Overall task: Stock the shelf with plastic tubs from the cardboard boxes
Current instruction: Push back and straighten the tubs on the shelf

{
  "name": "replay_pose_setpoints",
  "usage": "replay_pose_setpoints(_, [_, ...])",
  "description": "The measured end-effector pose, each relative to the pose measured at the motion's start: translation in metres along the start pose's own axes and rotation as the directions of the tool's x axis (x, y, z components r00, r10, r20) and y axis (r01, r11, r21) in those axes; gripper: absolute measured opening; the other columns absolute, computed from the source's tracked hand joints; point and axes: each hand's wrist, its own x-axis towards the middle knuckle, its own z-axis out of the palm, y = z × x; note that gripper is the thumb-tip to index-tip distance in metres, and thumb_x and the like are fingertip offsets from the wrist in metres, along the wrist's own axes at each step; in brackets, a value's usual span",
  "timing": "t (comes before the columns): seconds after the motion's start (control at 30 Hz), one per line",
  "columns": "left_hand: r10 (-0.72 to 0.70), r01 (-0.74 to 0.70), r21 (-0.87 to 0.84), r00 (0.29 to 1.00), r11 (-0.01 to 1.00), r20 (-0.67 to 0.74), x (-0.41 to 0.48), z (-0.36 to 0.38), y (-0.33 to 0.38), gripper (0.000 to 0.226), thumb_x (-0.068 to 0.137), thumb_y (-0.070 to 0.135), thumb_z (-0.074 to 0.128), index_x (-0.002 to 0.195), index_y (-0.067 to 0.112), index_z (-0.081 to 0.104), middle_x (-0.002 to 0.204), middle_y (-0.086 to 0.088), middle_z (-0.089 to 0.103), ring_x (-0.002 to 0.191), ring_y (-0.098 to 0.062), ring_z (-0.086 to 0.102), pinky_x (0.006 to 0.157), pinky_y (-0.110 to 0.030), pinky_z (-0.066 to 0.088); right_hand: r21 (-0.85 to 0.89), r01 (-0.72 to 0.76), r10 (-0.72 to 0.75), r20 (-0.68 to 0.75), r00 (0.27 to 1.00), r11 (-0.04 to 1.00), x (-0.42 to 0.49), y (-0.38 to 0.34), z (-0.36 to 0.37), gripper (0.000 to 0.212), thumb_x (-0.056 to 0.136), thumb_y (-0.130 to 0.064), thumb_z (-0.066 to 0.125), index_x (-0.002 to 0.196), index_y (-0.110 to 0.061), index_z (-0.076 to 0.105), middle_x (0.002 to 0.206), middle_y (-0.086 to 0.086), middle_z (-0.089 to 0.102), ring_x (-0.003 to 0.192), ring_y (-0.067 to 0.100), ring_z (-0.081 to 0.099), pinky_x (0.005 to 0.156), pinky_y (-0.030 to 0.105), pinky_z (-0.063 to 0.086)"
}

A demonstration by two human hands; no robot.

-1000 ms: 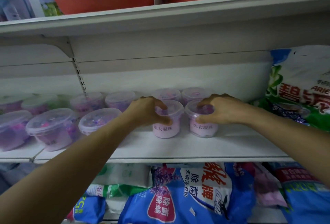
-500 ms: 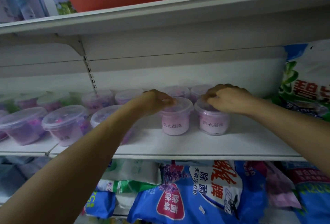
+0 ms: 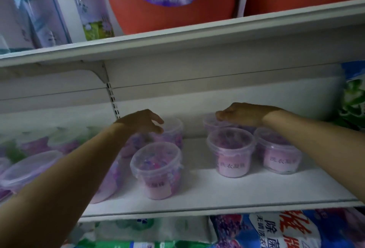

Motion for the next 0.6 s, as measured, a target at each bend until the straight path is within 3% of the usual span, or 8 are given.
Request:
replay_pose_setpoints(0.1, [0.051,-0.051,0.017,0.998,0.999,0.043,0.011,0.004,-0.002,0.046,0.077,0.042,0.075,0.120,0.029,0.065,0.124,0.004,0.061,0.105,-0.014,0.056,0.094,-0.027,0.040,0.015,-0.023,0.022,0.035,0.999,1.000,0.011,-0.001,0.007,0.056,0.093,-0.061,0.030,0.096,-0.024,0.071,0.105,0.001,0.069,0.094,0.018,0.063,0.100,0.042,0.043])
replay_pose_setpoints(0.2, [0.089,-0.089,-0.014,0.995,0.996,-0.039,0.019,0.011,0.004,0.046,0.073,0.048,0.077,0.113,0.026,0.070,0.103,0.006,0.061,0.097,-0.014,0.058,0.086,-0.025,0.041,0.039,-0.039,0.038,0.033,0.999,0.998,0.020,0.003,0.011,0.061,0.089,-0.067,0.029,0.097,-0.027,0.073,0.102,-0.002,0.071,0.094,0.017,0.065,0.100,0.043,0.045])
replay_pose_setpoints(0.33, [0.177,-0.180,-0.048,0.982,0.982,-0.063,0.029,0.019,0.025,0.043,0.074,0.047,0.077,0.108,0.022,0.072,0.094,0.006,0.065,0.079,-0.011,0.061,0.078,-0.023,0.044,0.064,-0.056,0.054,0.031,0.998,0.996,0.022,0.004,0.010,0.052,0.096,-0.057,0.033,0.104,-0.024,0.072,0.110,0.000,0.069,0.099,0.017,0.063,0.102,0.041,0.043])
replay_pose_setpoints(0.43, [0.175,-0.176,-0.117,0.984,0.977,-0.025,0.034,0.018,0.034,0.041,0.072,0.045,0.079,0.104,0.020,0.073,0.089,-0.001,0.070,0.059,-0.010,0.060,0.068,-0.021,0.047,0.064,-0.046,0.045,0.015,0.999,0.997,0.024,0.003,0.010,0.050,0.093,-0.058,0.037,0.104,-0.023,0.072,0.110,-0.001,0.069,0.100,0.018,0.064,0.101,0.042,0.044])
replay_pose_setpoints(0.53, [0.162,-0.164,-0.155,0.986,0.974,-0.027,0.034,0.017,0.034,0.039,0.069,0.045,0.081,0.100,0.022,0.074,0.086,-0.003,0.072,0.056,-0.012,0.062,0.065,-0.020,0.047,0.065,-0.049,0.050,-0.011,0.999,0.997,0.029,0.006,0.010,0.059,0.078,-0.069,0.039,0.097,-0.024,0.073,0.103,-0.001,0.071,0.096,0.020,0.065,0.099,0.045,0.045])
replay_pose_setpoints(0.6, [0.163,-0.166,-0.163,0.986,0.973,-0.029,0.033,0.017,0.033,0.039,0.070,0.046,0.080,0.100,0.022,0.074,0.079,0.002,0.070,0.056,-0.010,0.062,0.064,-0.019,0.047,0.042,-0.042,0.042,0.001,0.999,0.998,0.032,0.007,0.010,0.057,0.078,-0.068,0.041,0.096,-0.024,0.073,0.099,-0.002,0.072,0.094,0.020,0.066,0.098,0.045,0.046])
